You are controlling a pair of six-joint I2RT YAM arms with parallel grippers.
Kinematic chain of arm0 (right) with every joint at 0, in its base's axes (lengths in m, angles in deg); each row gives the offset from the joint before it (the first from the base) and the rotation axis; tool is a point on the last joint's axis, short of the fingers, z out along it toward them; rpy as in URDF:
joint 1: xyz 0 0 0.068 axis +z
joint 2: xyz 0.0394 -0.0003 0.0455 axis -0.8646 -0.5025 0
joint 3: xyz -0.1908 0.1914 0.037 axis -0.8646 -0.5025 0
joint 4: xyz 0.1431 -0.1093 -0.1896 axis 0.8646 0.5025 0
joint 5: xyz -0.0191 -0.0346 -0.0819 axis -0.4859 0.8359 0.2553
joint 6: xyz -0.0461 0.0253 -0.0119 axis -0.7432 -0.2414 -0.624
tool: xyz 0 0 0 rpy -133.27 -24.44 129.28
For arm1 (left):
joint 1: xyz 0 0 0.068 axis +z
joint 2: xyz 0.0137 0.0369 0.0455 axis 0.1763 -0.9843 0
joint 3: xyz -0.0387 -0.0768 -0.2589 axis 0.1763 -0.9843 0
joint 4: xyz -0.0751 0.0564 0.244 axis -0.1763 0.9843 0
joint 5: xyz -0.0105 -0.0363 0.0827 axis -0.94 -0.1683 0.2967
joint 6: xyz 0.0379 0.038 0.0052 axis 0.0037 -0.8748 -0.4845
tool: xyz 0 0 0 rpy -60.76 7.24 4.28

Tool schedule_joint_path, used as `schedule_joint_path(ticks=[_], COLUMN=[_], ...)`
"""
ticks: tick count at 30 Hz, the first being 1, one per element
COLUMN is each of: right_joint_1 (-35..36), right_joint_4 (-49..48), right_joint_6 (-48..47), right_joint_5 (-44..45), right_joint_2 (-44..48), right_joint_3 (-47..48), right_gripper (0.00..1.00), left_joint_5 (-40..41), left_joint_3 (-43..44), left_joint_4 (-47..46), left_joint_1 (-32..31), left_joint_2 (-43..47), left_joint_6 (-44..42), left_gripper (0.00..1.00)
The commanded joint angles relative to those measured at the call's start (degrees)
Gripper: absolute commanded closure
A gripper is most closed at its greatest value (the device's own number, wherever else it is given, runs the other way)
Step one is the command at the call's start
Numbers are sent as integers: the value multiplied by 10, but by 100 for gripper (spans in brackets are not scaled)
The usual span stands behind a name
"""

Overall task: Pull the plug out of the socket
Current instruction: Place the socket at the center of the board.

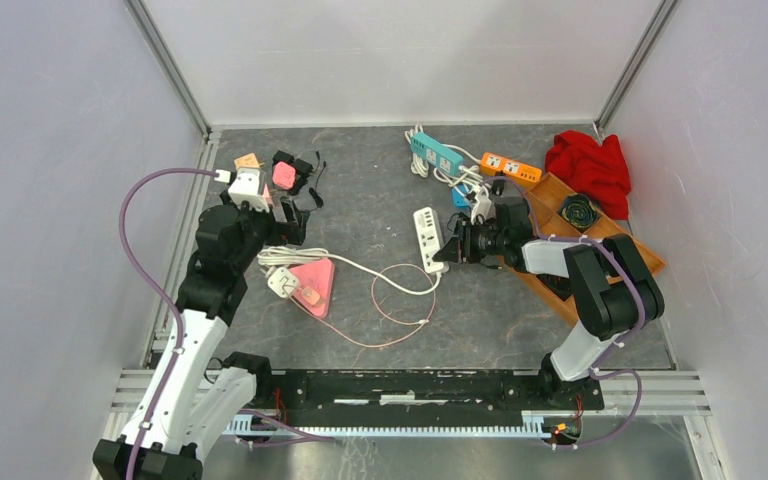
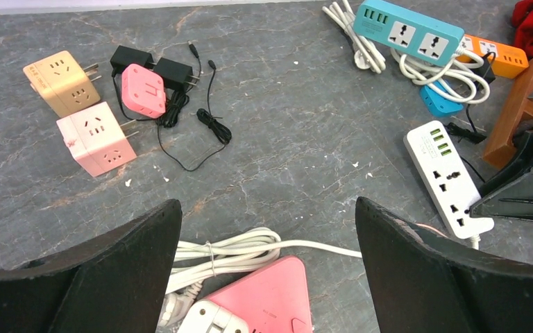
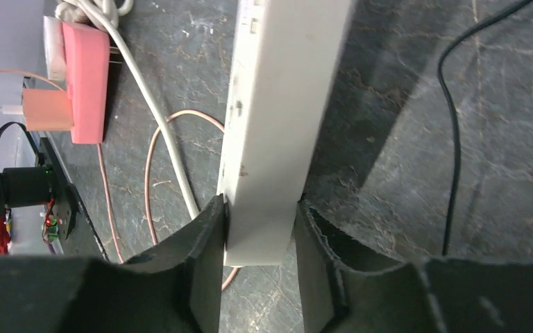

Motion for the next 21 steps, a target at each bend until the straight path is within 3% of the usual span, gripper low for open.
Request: schedule_joint_path(ticks=[1, 8, 13, 17, 21], right_joint_1=[1, -4, -6, -7, -11], right_joint_4=[-41, -67, -108, -125, -139], right_joint_6=[10, 35, 63, 77, 90], right_joint_5=[2, -46, -73, -93, -111], right_joint_2=[-10, 10, 39, 49, 63], right_joint_3=[-6, -9, -18, -21, -23], right_gripper=[67, 100, 100, 100, 100], left_joint_5=[4, -4, -53, -151, -258], left_joint_3=[3, 0, -19, -29, -35], left_joint_4=[-11, -14, -47, -101, -174], left_joint_1=[0, 0, 0, 0, 0], left_joint_2=[-1, 3, -11, -42, -88], left_joint_6=[-29, -29, 1, 59, 191], left_gripper=[0, 0, 0, 0, 0])
